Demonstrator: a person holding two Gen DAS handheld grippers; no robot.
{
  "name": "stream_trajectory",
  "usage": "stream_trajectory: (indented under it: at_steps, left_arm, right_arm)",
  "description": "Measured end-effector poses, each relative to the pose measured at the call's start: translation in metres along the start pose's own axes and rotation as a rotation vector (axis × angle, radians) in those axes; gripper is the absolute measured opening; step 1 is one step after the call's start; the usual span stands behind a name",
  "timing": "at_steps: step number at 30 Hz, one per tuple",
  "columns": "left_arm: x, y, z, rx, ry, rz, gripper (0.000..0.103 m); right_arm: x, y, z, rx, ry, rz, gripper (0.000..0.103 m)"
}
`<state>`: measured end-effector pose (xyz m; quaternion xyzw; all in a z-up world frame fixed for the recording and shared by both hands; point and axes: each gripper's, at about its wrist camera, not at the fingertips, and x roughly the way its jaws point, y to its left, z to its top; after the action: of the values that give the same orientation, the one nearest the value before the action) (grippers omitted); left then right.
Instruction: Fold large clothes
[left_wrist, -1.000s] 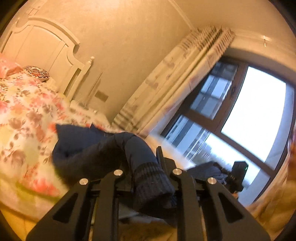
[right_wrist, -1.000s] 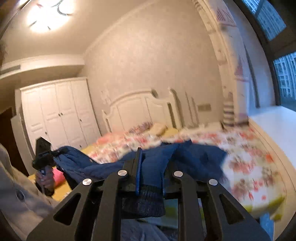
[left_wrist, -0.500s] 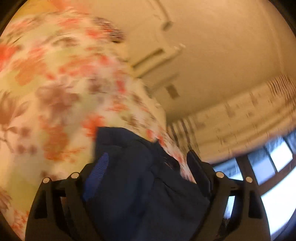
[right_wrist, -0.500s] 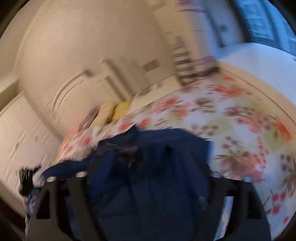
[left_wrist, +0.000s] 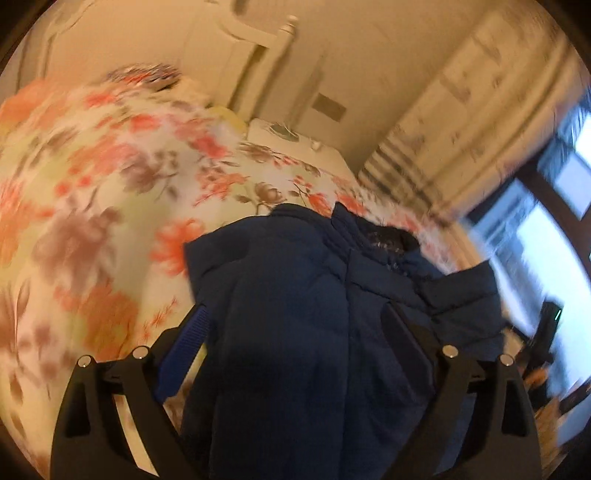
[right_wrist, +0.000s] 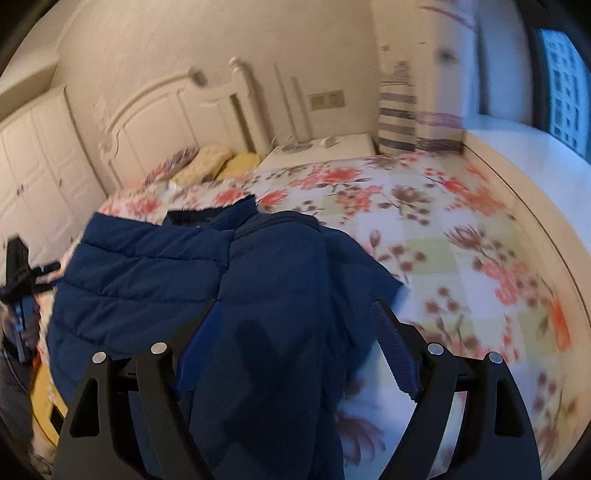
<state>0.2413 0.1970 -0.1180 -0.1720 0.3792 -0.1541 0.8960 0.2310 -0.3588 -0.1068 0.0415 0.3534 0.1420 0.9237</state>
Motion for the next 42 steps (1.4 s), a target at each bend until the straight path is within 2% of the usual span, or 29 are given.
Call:
stream_trajectory:
  at_steps: [3, 5, 6, 7, 8, 9, 10, 12, 15, 19, 21, 23, 24, 26, 29, 30, 32, 33, 34, 35, 36, 37, 38, 40, 42]
  left_arm:
    - [0.023, -0.009, 0.007, 0.078, 0.048, 0.048, 0.094]
    - [0.038, -0.009, 0.008, 0.086, 0.088, 0.054, 0.094]
    - [0.044, -0.008, 0.007, 0.085, 0.102, 0.056, 0.092]
    - [0.047, -0.008, 0.004, 0.103, 0.092, 0.077, 0.075]
    - [0.045, -0.010, 0.000, 0.124, 0.064, 0.087, 0.056]
    - [0.044, -0.011, -0.002, 0.130, 0.046, 0.070, 0.026]
    - [0.033, -0.012, -0.008, 0.130, -0.004, 0.050, 0.011]
    - [0.012, -0.019, -0.018, 0.163, -0.098, 0.051, 0.007]
    - [-0.022, -0.021, -0.036, 0.164, -0.177, 0.015, 0.007]
    - [-0.030, -0.002, -0.029, 0.041, -0.103, -0.069, 0.007]
    - [-0.033, -0.011, -0.014, 0.047, -0.101, -0.068, 0.007]
    - [-0.042, -0.029, 0.005, 0.057, -0.119, -0.086, 0.007]
    - [-0.044, -0.034, 0.019, 0.027, -0.119, -0.104, 0.007]
    - [-0.039, -0.029, 0.053, -0.095, -0.093, -0.143, 0.007]
    - [-0.012, -0.003, 0.098, -0.292, -0.062, -0.199, 0.009]
    - [0.002, 0.005, 0.109, -0.324, -0.056, -0.215, 0.014]
    - [0.034, 0.023, 0.118, -0.386, -0.040, -0.199, 0.035]
    - [0.049, 0.032, 0.116, -0.420, -0.027, -0.145, 0.067]
    - [0.061, 0.043, 0.107, -0.456, -0.031, -0.083, 0.078]
    - [0.068, 0.051, 0.095, -0.475, -0.044, -0.063, 0.078]
    - [0.073, 0.057, 0.085, -0.472, -0.049, -0.085, 0.078]
    - [0.075, 0.060, 0.075, -0.449, -0.043, -0.093, 0.079]
    - [0.076, 0.062, 0.067, -0.416, -0.034, -0.072, 0.079]
    - [0.071, 0.062, 0.055, -0.337, -0.019, -0.038, 0.079]
    - [0.057, 0.055, 0.044, -0.221, 0.001, -0.045, 0.079]
  right_arm:
    - [0.022, 0.008, 0.011, -0.054, 0.071, 0.000, 0.080]
    - [0.036, 0.010, 0.016, -0.068, 0.100, 0.012, 0.080]
    - [0.042, 0.010, 0.017, -0.067, 0.100, 0.027, 0.076]
    - [0.043, 0.011, 0.017, -0.073, 0.086, 0.038, 0.067]
    - [0.041, 0.014, 0.015, -0.091, 0.058, 0.056, 0.038]
    - [0.037, 0.017, 0.012, -0.106, 0.033, 0.053, 0.018]
    - [0.032, 0.023, 0.008, -0.133, 0.002, 0.026, 0.015]
    - [0.016, 0.039, -0.002, -0.208, -0.057, -0.047, 0.008]
    - [-0.011, 0.045, -0.018, -0.217, -0.111, -0.073, 0.007]
    - [-0.031, 0.028, -0.025, -0.126, -0.088, -0.032, 0.007]
    - [-0.037, 0.030, -0.012, -0.107, -0.091, -0.032, 0.007]
    - [-0.052, 0.040, 0.012, -0.103, -0.142, -0.029, 0.006]
    - [-0.059, 0.043, 0.021, -0.096, -0.166, -0.023, 0.006]
    - [-0.067, 0.048, 0.049, -0.077, -0.219, -0.042, 0.006]
    - [-0.052, 0.031, 0.091, 0.039, -0.213, -0.058, 0.006]
    - [-0.042, 0.025, 0.100, 0.064, -0.204, -0.071, 0.007]
    - [-0.009, 0.005, 0.114, 0.155, -0.153, -0.057, 0.009]
    - [0.013, -0.007, 0.115, 0.207, -0.100, -0.053, 0.016]
    - [0.035, -0.017, 0.111, 0.237, -0.028, -0.074, 0.022]
    - [0.055, -0.024, 0.104, 0.248, 0.039, -0.127, 0.039]
    - [0.069, -0.029, 0.092, 0.245, 0.082, -0.185, 0.057]
    - [0.076, -0.034, 0.077, 0.245, 0.085, -0.184, 0.066]
    - [0.078, -0.038, 0.065, 0.254, 0.076, -0.145, 0.078]
    - [0.075, -0.049, 0.047, 0.289, 0.075, -0.099, 0.079]
    - [0.062, -0.055, 0.036, 0.308, 0.065, -0.038, 0.079]
